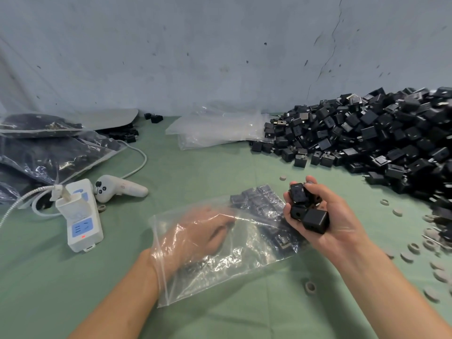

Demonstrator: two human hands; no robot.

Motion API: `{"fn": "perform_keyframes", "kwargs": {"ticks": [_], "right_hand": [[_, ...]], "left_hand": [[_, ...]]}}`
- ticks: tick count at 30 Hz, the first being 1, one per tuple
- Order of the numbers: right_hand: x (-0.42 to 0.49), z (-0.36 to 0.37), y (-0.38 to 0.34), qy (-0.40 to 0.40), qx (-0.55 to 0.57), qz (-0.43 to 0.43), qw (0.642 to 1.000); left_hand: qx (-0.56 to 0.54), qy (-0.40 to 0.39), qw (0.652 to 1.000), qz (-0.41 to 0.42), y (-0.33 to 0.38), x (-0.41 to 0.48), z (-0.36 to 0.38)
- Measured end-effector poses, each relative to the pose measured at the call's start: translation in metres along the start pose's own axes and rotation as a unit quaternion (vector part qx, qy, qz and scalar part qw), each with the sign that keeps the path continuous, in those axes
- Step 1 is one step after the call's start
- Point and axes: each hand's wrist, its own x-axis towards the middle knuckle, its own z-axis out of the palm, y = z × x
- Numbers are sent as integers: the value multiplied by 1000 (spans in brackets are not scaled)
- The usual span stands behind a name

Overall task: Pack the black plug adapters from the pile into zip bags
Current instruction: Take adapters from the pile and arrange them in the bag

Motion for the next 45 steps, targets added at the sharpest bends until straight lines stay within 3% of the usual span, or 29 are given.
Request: {"fn": "perform_keyframes", "kwargs": {"ticks": [4,10,15,21,26,33,36,40,42,45], "right_hand": [[-2,0,-2,1,-4,-7,1000],[-2,1,-2,4,-2,-3,1000],[-1,2,-2,7,-5,-4,1000],[-2,-1,-2,4,-1,-5,1000],[-5,-1,-1,6,8,1,1000],[-7,2,3,6,23,12,1000],[-9,5,5,-6,34,23,999],[-13,16,10,-39,46,37,997],[-18,24,19,-64,39,54,996],[-25,35,39,-114,16,93,989]], "left_hand": [[68,-35,997,33,5,1,-13],[15,-105,990,97,30,12,-26],[29,-175,984,19,54,14,-28],[-14,-199,979,41,57,18,-35],[60,-98,992,-47,29,-10,-28],[-126,-5,984,-124,3,-61,-80],[-80,127,975,-167,2,-81,-105],[-134,324,911,-218,10,-92,-128],[-158,341,905,-198,22,-88,-131],[-181,284,932,-130,47,-76,-121]]}}
